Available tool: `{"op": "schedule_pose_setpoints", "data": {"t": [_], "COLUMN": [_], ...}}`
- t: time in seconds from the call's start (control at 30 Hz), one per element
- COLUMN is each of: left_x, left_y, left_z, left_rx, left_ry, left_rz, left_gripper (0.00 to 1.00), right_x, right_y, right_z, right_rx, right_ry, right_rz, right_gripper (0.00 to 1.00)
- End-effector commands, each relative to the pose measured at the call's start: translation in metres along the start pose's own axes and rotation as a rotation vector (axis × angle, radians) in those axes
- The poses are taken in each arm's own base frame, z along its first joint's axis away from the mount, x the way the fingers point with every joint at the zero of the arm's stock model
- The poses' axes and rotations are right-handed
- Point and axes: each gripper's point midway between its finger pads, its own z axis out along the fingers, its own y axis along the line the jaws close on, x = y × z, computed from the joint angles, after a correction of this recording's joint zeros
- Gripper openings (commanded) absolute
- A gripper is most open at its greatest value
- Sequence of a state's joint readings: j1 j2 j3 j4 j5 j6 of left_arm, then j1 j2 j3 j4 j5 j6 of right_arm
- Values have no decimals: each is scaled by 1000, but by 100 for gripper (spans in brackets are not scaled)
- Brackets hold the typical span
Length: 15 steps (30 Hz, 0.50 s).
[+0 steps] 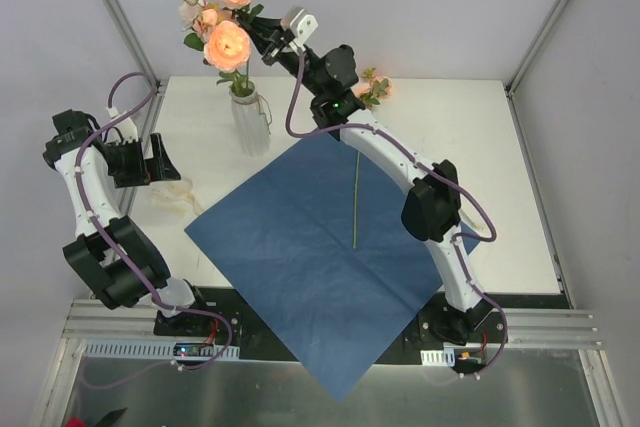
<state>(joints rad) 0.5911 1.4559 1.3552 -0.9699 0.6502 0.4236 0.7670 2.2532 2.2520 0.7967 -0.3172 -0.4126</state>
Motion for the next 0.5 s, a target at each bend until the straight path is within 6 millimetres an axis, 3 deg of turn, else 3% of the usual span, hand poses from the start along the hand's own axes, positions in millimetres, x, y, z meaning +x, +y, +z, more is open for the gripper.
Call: {"op": "schedule_pose_setpoints", "data": {"t": [0.0, 0.2, 0.33, 0.47], "left_x": [-7, -8, -8, -9], "left_y": [-1, -3, -3, -5], "left_z": [-7, -5, -4, -4], "left_rx": [10, 27, 33, 40], "left_ry": [-12, -12, -12, -16], "left_rz": [16, 3, -6, -6], "left_gripper": [99, 99, 99, 99], "right_x": [-22, 14, 50, 71], "right_y": [-27, -41, -37, -28], "right_z": [4, -1, -10, -20], "right_rx": [92, 179, 197, 180], "right_ry": [-67, 19, 167, 268], "right_rz": [6, 181, 256, 286], "right_gripper": [0, 0, 0, 0]}}
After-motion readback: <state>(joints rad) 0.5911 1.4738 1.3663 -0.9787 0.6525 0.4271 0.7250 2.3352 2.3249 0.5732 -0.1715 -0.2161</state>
